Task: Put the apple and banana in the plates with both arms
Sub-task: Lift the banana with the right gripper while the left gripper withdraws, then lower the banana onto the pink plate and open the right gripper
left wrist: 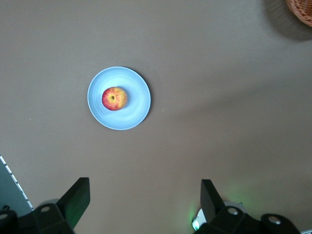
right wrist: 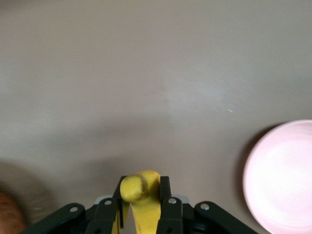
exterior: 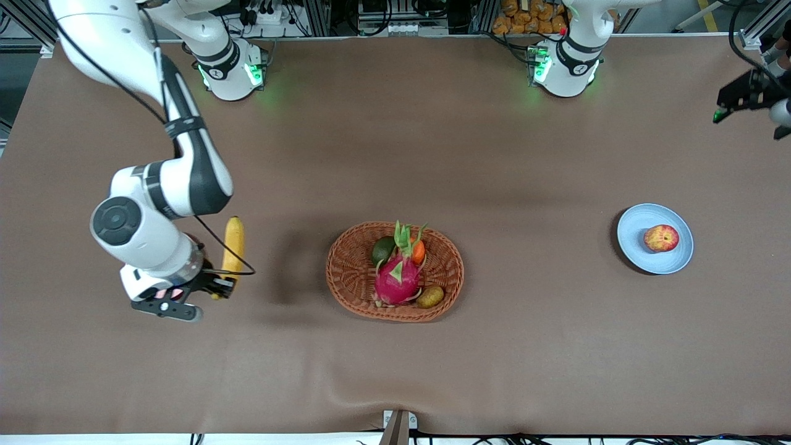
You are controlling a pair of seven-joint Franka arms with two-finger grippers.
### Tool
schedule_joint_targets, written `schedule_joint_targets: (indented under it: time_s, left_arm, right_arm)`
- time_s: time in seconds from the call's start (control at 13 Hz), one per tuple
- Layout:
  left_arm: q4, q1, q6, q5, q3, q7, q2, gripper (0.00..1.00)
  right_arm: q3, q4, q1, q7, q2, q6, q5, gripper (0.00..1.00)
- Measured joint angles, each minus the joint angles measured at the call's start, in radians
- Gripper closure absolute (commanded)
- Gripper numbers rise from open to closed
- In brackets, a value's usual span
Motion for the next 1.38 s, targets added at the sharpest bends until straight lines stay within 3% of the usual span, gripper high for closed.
schedule_joint_targets:
  time_s: [0.31,0.54,0.85,0.92,1.0,1.08,1.15,1.38]
  left_arm:
    - [-0.025,-0.049,-0.018,0.000,0.003,-0.107,-0.078,0.00]
    - [-0.031,-0.054,0.036,0.000,0.004,-0.107,-0.041,0.00]
    - [-0.008,-0.062,0.121,0.000,0.003,-0.107,0.056,0.00]
    - [0.002,-0.064,0.125,0.000,0.001,-0.107,0.070,0.00]
    - [0.010,-0.066,0.125,0.000,-0.002,-0.108,0.076,0.00]
    - [0.015,-0.068,0.127,0.000,-0.005,-0.110,0.080,0.00]
    - [0.018,-0.068,0.130,0.000,-0.005,-0.111,0.082,0.00]
    - [0.019,-0.067,0.132,0.000,-0.004,-0.151,0.083,0.00]
  right_arm:
    - [-0.003,-0.103,-0.182,-0.212,-0.005,0.000,-0.002,1.00]
    - [-0.002,-0.123,-0.291,-0.352,-0.003,0.000,-0.002,1.00]
    - [0.011,-0.125,-0.310,-0.375,0.019,0.043,-0.002,1.00]
    - [0.015,-0.124,-0.309,-0.375,0.033,0.074,-0.002,0.91]
    - [0.017,-0.120,-0.309,-0.375,0.047,0.097,-0.002,0.66]
    - [0.018,-0.110,-0.309,-0.374,0.064,0.110,-0.002,0.15]
    - [0.018,-0.097,-0.309,-0.373,0.076,0.113,-0.002,0.00]
    - [0.019,-0.075,-0.308,-0.373,0.083,0.112,-0.002,0.00]
